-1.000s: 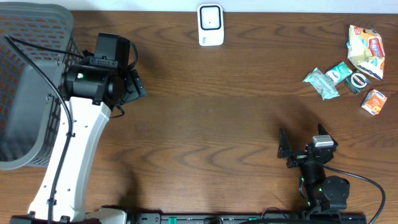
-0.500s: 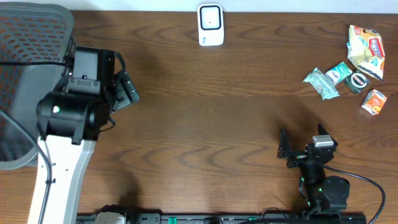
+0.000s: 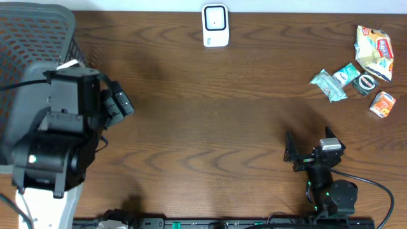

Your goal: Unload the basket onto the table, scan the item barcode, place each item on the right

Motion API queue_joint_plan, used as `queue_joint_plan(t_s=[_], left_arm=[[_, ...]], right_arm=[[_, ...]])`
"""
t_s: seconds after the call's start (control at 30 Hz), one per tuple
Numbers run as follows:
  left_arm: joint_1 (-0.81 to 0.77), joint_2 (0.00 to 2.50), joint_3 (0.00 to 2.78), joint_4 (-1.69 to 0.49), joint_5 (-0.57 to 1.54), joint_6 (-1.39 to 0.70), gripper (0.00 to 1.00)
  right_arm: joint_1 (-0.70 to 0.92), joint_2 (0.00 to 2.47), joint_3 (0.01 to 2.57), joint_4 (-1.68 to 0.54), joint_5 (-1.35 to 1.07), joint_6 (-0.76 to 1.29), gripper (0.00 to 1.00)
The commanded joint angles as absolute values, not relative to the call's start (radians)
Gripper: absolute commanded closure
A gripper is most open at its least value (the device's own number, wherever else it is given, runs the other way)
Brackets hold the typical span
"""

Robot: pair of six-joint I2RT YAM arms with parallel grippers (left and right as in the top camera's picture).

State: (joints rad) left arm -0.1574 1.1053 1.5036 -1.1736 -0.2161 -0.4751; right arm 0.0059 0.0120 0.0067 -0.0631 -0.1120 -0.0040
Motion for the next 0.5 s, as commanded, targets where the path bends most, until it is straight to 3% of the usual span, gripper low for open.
queue_joint_plan(t_s=[0.0, 0.47], left_arm=[[-0.154, 1.050, 1.503, -1.177, -0.229, -0.484, 0.02], [-0.153, 1.011, 1.502, -1.184, -0.312, -0.484, 0.02]], right_arm=[[0.015, 0.006, 0.005, -0.068, -0.104, 0.014, 0.01], [0.015, 0.006, 0.006, -0.068, -0.104, 0.014, 0.01]])
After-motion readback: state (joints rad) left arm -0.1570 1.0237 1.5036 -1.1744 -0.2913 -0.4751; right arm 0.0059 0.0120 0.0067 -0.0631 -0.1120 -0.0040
